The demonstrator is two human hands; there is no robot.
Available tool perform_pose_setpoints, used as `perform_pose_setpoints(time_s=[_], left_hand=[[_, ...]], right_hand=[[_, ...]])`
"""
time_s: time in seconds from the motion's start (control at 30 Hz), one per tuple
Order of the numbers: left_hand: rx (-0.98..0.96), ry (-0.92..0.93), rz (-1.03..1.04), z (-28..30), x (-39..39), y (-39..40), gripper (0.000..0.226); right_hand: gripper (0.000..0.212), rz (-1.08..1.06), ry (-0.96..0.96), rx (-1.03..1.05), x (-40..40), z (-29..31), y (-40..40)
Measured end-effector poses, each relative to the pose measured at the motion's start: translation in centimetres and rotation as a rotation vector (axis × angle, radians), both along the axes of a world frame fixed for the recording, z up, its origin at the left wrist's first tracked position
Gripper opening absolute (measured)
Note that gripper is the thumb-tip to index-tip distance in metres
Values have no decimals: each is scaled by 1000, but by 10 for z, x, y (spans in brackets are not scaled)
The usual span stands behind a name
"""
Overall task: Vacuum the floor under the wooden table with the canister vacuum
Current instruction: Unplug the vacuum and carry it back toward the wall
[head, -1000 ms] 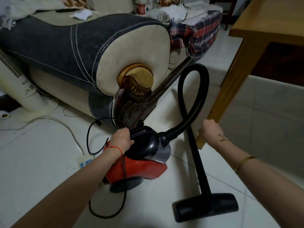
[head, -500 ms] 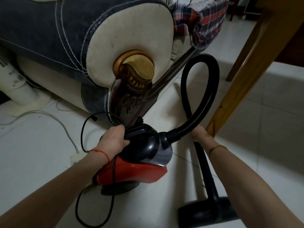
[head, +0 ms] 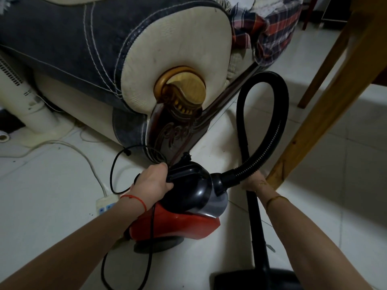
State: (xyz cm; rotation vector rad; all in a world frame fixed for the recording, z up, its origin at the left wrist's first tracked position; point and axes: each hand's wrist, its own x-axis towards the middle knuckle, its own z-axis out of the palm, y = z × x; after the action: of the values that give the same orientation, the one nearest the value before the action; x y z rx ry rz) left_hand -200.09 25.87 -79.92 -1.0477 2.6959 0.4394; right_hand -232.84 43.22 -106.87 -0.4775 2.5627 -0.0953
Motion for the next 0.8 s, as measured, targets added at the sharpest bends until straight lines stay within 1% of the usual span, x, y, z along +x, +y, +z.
perform_pose_setpoints(time_s=[0.07, 0.1, 0.2, 0.23, 0.3, 0.33, 0.37, 0.4, 0.5, 0.57, 0.63, 0.7, 0.8], left_hand=[[1, 0, 1, -1, 0, -1, 33], [3, 0, 3, -1, 0, -1, 34], [8, 7, 7, -2, -1, -1, 35], [7, 8, 3, -2, -1, -1, 35], [4, 8, -5, -1, 0, -1, 36], [5, 10, -4, -1, 0, -1, 36], [6, 13, -2, -1, 0, 0, 36], [5, 13, -2, 0, 0, 0, 35], [18, 3, 6, 2, -1, 0, 35], [42, 6, 17, 4, -2, 0, 34], [59, 13, 23, 6, -4, -1, 35], [63, 24, 25, 7, -6, -1, 34], [60, 37, 39, 9, -7, 1, 34]], right_hand=[[64, -8, -32, -48, 21, 29, 0], [62, 0, -42, -123, 36, 48, 1], [38, -10, -30, -276, 83, 123, 4], [35, -13, -46, -304, 90, 139, 7], [31, 0, -80, -341, 98, 160, 13], [25, -20, -109, -344, 100, 167, 17], [22, -57, -140, -396, 99, 170, 20], [24, -109, -158, -463, 97, 171, 23], [43, -234, -256, -650, 101, 185, 36], [52, -289, -325, -745, 105, 203, 45], [59, -313, -363, -789, 106, 216, 54], [57, -308, -385, -822, 108, 224, 62], [45, -306, -368, -852, 117, 233, 74]])
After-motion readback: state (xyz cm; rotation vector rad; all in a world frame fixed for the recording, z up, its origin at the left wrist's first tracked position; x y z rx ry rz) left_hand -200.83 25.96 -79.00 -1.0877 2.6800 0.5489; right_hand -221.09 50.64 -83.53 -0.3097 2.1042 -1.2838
